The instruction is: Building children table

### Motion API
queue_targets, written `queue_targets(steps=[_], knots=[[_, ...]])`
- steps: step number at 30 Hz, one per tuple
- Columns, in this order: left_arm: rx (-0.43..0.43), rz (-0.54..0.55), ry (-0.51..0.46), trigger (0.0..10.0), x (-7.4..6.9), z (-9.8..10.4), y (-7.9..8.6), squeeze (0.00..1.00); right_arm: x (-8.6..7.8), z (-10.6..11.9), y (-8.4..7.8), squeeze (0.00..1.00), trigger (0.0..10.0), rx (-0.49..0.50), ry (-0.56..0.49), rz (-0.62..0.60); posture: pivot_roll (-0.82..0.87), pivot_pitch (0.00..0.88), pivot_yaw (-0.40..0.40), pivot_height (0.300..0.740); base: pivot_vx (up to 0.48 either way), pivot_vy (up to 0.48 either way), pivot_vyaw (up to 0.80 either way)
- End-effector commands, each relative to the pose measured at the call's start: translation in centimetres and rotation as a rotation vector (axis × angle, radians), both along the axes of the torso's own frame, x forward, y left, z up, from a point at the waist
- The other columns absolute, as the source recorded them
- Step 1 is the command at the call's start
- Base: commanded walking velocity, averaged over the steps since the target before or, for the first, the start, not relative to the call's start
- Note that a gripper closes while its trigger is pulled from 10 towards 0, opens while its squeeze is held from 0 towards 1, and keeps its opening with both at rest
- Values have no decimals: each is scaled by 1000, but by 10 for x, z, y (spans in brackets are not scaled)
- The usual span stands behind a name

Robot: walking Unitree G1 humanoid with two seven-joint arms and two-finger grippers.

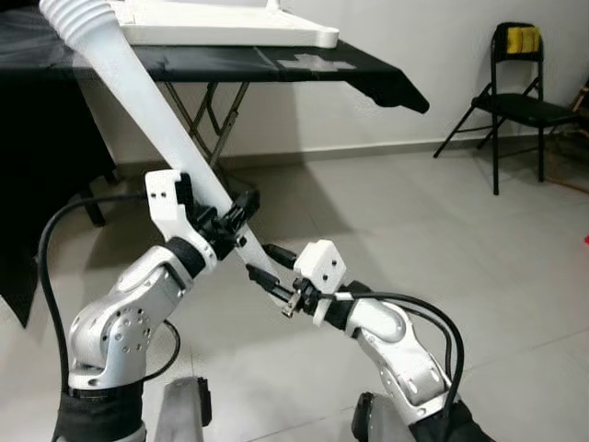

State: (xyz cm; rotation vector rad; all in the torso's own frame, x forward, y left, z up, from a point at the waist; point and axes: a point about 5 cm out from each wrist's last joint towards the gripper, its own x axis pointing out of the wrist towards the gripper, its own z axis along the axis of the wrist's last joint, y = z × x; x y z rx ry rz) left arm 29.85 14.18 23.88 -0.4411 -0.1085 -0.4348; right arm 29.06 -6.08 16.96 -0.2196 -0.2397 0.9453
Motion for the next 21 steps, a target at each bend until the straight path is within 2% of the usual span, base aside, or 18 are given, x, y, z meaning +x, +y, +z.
queue_targets(steps=[1, 7, 8, 21], knots=[[13, 159, 10, 0, 5, 0, 24, 0, 2, 1, -9, 0, 0, 2, -26, -29, 12, 0, -89, 525, 0, 0, 0], [19, 167, 11, 0, 6, -1, 26, 0, 4, 2, -10, 0, 0, 11, -29, -52, 9, 0, -90, 540, 0, 0, 0], [21, 174, 14, 0, 7, -2, 26, 0, 6, 3, -11, 1000, 0, 38, -14, -75, 8, 0, -91, 550, 0, 0, 0], [25, 185, 15, 0, 7, -4, 29, 0, 10, 8, -13, 1000, 0, 59, -4, -97, -1, 0, -94, 580, 0, 0, 0]])
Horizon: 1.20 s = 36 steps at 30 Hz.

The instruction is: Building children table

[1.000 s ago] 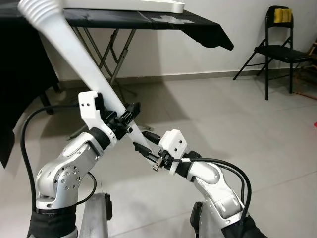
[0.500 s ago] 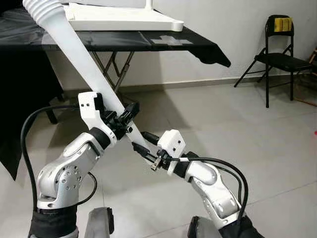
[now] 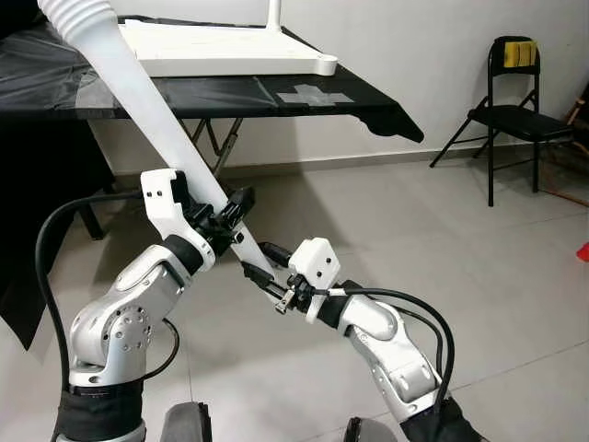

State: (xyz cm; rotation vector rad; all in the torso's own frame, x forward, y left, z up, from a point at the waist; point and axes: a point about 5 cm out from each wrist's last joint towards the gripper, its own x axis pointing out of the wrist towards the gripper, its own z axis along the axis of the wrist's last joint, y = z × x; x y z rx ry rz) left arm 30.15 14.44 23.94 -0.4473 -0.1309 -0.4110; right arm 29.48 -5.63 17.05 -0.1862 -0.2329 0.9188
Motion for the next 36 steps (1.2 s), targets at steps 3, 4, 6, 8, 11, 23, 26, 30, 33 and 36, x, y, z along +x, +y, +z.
queue_targets(steps=[3, 4, 6, 8, 11, 23, 26, 30, 33, 36], knots=[[33, 168, 30, 0, 6, -6, 28, 0, 5, 15, -19, 1000, 0, 51, -20, -78, -9, 0, -96, 595, 0, 0, 0], [34, 170, 29, 0, 6, -6, 29, 0, 4, 16, -19, 1000, 10000, 53, -18, -80, -11, 0, -97, 600, 0, 0, 0], [35, 172, 28, 0, 6, -7, 29, 0, 3, 16, -20, 1000, 10000, 53, -15, -82, -11, 0, -97, 605, 0, 0, 0], [37, 173, 28, 0, 6, -7, 30, 0, 3, 16, -20, 1000, 10000, 52, -14, -85, -11, 0, -97, 610, 0, 0, 0], [39, 175, 28, 0, 6, -8, 30, 0, 2, 17, -21, 1000, 10000, 49, -15, -91, -15, 0, -97, 620, 0, 0, 0], [58, 180, 29, 0, 6, -11, 30, 0, -8, 15, -22, 1000, 10000, 67, 13, -102, -25, 0, -95, 660, 0, 0, 0], [84, 210, 19, 0, 7, -11, 34, 0, -13, 12, -23, 1000, 10000, 68, 37, -103, -26, 0, -97, 670, 0, 0, 0], [181, 255, -4, 0, 9, -11, 39, 0, -19, 5, -26, 1000, 10000, 66, 83, -107, -27, 0, -99, 685, 0, 0, 0], [227, 266, -9, 0, 8, -15, 39, 0, -19, 1, -29, 1000, 10000, 65, 107, -138, -30, 0, -96, 695, 0, 0, 0], [269, 268, -13, 0, 5, -19, 37, 0, -18, -2, -34, 1000, 10000, 81, 135, -186, -31, 0, -94, 705, 0, 0, 0]])
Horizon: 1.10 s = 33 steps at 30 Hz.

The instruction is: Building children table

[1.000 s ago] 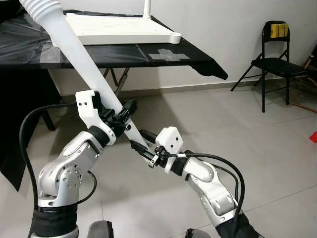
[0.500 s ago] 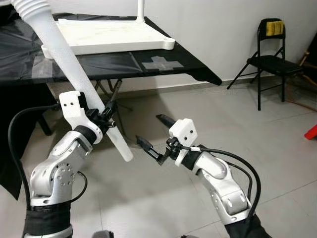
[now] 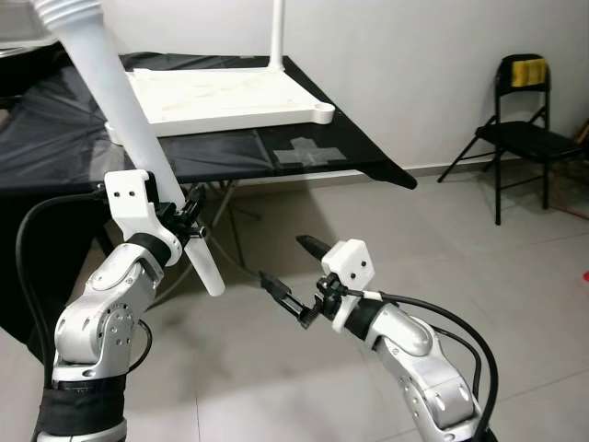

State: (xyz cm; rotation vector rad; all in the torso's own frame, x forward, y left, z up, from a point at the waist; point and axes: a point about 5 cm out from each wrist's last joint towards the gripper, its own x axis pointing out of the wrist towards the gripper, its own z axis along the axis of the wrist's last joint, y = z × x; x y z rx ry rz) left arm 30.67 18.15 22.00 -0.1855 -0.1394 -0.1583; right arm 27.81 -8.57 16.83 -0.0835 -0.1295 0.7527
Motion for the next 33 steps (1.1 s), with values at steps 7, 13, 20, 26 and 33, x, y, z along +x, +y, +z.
queue_targets(steps=[7, 13, 20, 26, 33], knots=[[157, 23, -4, 0, -6, -12, 2, 0, 2, -7, -12, 1000, 10000, 57, 106, -99, -38, 0, -85, 735, 0, 0, 0], [333, -50, -17, 0, -13, -23, -5, 0, 1, -9, -10, 1000, 10000, 34, 116, -79, -38, 0, -86, 740, 0, 0, 0], [570, -254, -29, 9059, -20, -33, -16, 0, 6, -8, -8, 1000, 10000, -50, 74, -22, -26, 0, -95, 740, 0, 0, 0], [680, -335, 6, 10000, -22, -41, -12, 0, -1, -18, 1, 1000, 10000, -190, 72, 100, -28, 0, -93, 740, 0, 0, 0], [855, -359, 63, 10000, -19, -62, -13, 0, -5, -29, 4, 0, 10000, -346, 63, 172, -31, 0, -91, 740, 0, 0, 0]])
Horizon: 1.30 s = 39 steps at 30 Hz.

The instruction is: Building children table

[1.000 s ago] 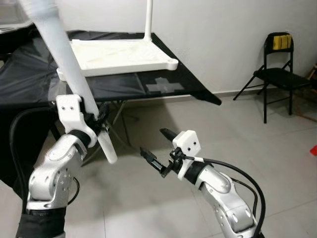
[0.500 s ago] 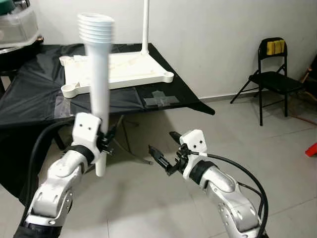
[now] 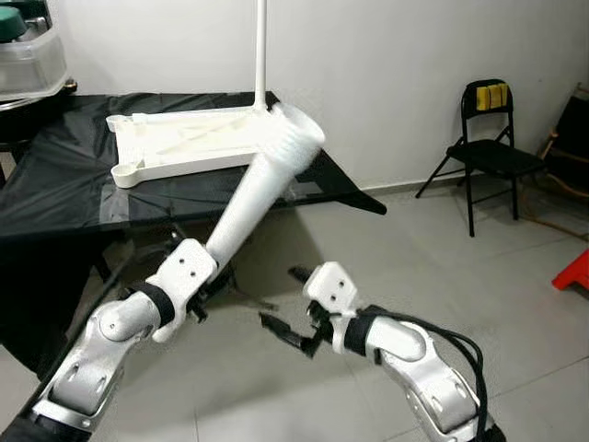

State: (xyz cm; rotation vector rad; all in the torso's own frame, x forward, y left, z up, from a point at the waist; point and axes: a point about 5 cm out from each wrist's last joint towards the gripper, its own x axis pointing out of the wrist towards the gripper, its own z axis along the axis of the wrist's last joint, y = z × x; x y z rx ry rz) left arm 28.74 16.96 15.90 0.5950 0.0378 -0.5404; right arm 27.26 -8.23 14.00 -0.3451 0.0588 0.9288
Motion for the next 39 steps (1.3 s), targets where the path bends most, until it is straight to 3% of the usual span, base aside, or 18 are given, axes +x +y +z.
queue_targets(steps=[1, 9, 13, 14, 17, 19, 23, 30, 39], knots=[[53, -18, -4, 10000, 0, -3, -2, 0, 1, -2, 0, 0, 10000, -39, -16, 8, -31, 0, -91, 740, 0, 0, 0], [62, 7, -13, 10000, -1, -11, -5, 0, 4, -8, -3, 0, 10000, -56, -13, -57, -33, 0, -84, 740, 0, 0, 0], [-170, 228, -66, 10000, 3, -9, -1, 0, 11, -5, -7, 0, 10000, 35, -2, -202, -36, 0, -69, 740, 0, 0, 0], [-170, 228, -66, 10000, 3, -9, -1, 0, 11, -5, -7, 0, 10000, 35, -2, -202, -36, 0, -69, 740, 0, 0, 0], [-309, 359, -71, 10000, 1, -10, 6, 0, 15, -1, -9, 0, 10000, 119, 17, -290, -33, 0, -69, 740, 0, 0, 0], [-333, 387, -71, 10000, -1, -12, 7, 0, 16, 0, -10, 0, 10000, 151, 19, -318, -30, 0, -69, 740, 0, 0, 0], [-355, 400, -73, 10000, -8, -18, 8, 0, 17, 6, -10, 0, 10000, 216, 4, -358, -31, 0, -71, 740, 0, 0, 0], [-396, 391, -118, 10000, -5, -11, 1, 0, 21, 13, -6, 0, 10000, 231, -25, -360, -30, 0, -71, 740, 82, -71, 0], [-396, 396, -107, 10000, -8, -14, -3, 0, 23, 18, -2, 0, 10000, 236, -44, -361, -32, 0, -68, 740, 317, -356, 800]])
